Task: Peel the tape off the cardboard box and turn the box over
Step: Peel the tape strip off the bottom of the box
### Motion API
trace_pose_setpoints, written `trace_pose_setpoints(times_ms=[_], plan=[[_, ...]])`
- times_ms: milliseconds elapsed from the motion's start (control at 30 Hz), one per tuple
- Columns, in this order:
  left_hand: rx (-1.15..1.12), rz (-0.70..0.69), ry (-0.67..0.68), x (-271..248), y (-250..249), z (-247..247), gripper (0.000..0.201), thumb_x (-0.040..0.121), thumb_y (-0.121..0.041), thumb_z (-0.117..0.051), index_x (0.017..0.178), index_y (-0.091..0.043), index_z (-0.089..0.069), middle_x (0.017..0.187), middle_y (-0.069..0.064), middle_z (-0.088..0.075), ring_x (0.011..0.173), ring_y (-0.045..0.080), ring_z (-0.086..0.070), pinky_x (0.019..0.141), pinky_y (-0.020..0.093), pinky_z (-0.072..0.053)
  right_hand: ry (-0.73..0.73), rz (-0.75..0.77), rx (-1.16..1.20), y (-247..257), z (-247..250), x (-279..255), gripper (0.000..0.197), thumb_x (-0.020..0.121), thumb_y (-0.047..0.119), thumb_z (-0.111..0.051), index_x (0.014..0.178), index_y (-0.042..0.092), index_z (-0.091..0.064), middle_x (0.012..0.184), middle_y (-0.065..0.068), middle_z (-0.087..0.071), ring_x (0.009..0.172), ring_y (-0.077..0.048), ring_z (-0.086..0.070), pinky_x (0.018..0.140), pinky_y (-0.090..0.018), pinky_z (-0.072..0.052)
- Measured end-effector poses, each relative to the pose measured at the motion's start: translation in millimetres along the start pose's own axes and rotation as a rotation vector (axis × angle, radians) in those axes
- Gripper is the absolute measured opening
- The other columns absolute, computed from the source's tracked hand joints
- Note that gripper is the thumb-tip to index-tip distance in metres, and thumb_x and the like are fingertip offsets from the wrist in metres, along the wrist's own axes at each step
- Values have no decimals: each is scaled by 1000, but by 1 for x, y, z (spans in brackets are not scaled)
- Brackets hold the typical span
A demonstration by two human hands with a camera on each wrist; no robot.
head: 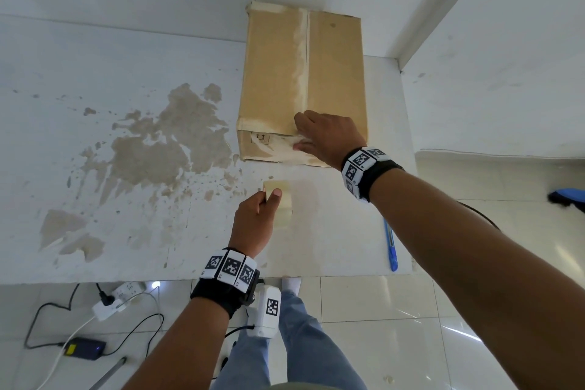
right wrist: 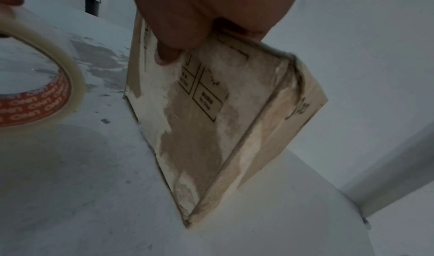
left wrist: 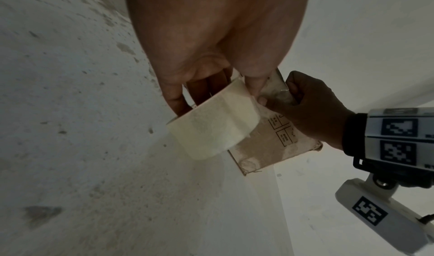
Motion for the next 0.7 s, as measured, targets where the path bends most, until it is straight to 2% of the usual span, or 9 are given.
trace_pose_setpoints(times_ms=[100,167,300,433,533,700], plan=[[10,-21,4,-3,-6,2,50,98,-40,-50,63,-8,-37,60,10,-44,58,21,-41,57,28,-33,52,35,16,-2,-1,-3,37,87,30,-75,110,10,-53,97,-5,-58,74,-27,-59,54,-31,-37],[22,-26,6,-5,-9,3,49,99,-39,-50,61,-13,-32,58,3,-37,56,16,-36,54,26,-30,87,52,45,-4,0,-4,37,87,24,-75,111,10,-51,100,-5,-57,75,-27,-57,56,-34,-41],[3,-25,11,-7,-10,2,51,98,-38,-51,60,-14,-28,56,-1,-31,54,15,-31,53,27,-27,161,96,119,-7,4,-4,32,86,13,-73,104,13,-47,98,-2,-53,70,-24,-50,60,-35,-43],[11,-46,22,-9,-17,1,51,99,-37,-51,59,-16,-26,55,-2,-28,53,14,-29,53,26,-25,143,123,233,-10,8,-9,36,80,9,-74,94,17,-42,91,2,-51,68,-24,-48,60,-37,-47],[13,-55,24,-8,-21,0,51,99,-37,-51,59,-16,-27,55,-2,-29,53,15,-30,53,27,-26,92,79,336,-14,8,-12,34,79,16,-76,94,18,-46,87,9,-49,72,-19,-48,65,-32,-45],[20,-69,22,-4,-24,-2,52,99,-38,-51,58,-17,-25,55,-3,-27,52,15,-29,53,29,-25,77,41,398,-19,5,-10,24,80,7,-68,94,17,-52,84,10,-47,71,-14,-44,66,-21,-37]])
Point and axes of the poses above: each hand's wrist, its own x-axis towards the middle knuckle, its own z-axis out of the back of the hand, y = z × x, the point moved 9 cm from there along x, towards the middle knuckle
